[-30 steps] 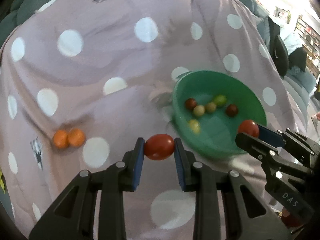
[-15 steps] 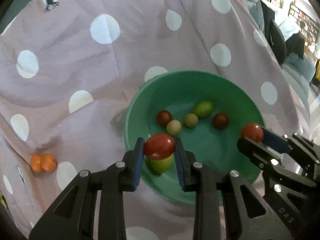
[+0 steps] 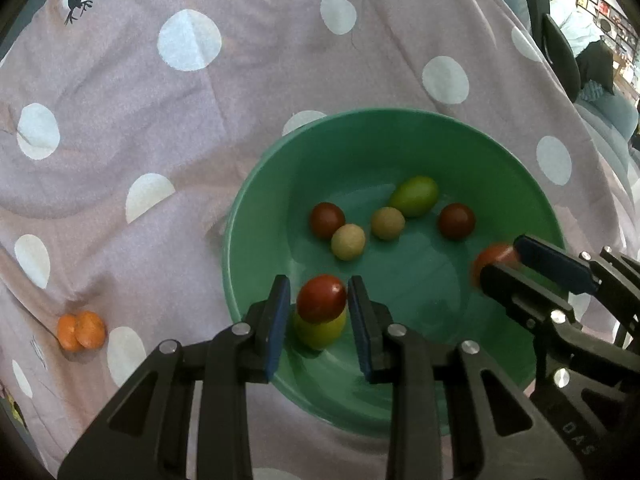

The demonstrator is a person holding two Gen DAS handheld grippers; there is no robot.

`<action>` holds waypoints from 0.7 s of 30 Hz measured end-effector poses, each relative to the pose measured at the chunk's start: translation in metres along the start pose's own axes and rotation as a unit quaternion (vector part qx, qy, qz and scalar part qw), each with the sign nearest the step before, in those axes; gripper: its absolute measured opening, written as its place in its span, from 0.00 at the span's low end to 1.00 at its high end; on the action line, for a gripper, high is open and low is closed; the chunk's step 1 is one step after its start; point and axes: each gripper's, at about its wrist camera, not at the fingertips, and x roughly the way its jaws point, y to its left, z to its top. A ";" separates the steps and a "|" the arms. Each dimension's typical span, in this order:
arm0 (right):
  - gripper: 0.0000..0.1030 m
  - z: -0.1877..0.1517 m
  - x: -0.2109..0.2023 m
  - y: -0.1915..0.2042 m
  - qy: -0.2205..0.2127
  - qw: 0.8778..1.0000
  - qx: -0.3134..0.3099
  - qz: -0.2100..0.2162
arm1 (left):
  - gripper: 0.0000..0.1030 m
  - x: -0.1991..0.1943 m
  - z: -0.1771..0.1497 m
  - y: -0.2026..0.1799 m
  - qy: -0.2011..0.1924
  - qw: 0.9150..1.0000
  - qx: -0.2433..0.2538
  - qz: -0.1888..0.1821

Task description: Organize fruits

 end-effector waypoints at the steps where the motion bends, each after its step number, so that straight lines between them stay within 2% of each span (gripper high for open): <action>1: 0.31 0.000 0.000 0.000 0.000 1.000 0.000 0.000 | 0.29 0.000 0.000 0.000 -0.001 1.000 0.001 0.000; 7: 0.31 -0.001 -0.001 0.002 0.003 1.000 0.001 -0.003 | 0.32 0.000 -0.001 -0.002 0.001 1.000 0.004 -0.003; 9: 0.31 -0.001 -0.005 0.003 -0.001 1.000 0.001 -0.003 | 0.46 -0.006 -0.002 -0.002 -0.006 1.000 0.003 -0.010; 11: 0.32 -0.001 -0.009 0.004 -0.008 1.000 -0.002 -0.005 | 0.55 -0.014 -0.004 -0.004 -0.021 1.000 0.006 0.001; 13: 0.32 -0.002 -0.017 0.005 -0.017 1.000 -0.004 -0.013 | 0.58 -0.023 -0.008 -0.005 -0.034 0.999 0.011 0.000; 15: 0.32 -0.003 -0.026 0.006 -0.024 1.000 -0.003 -0.010 | 0.67 -0.033 -0.013 -0.004 -0.043 0.999 0.009 0.005; 17: 0.32 -0.005 -0.033 0.009 -0.028 1.000 -0.004 -0.011 | 0.71 -0.041 -0.018 -0.002 -0.053 0.999 0.011 0.010; 21: 0.33 -0.009 -0.046 0.016 -0.033 0.999 -0.007 -0.009 | 0.71 -0.056 -0.029 0.007 -0.061 0.998 0.005 0.018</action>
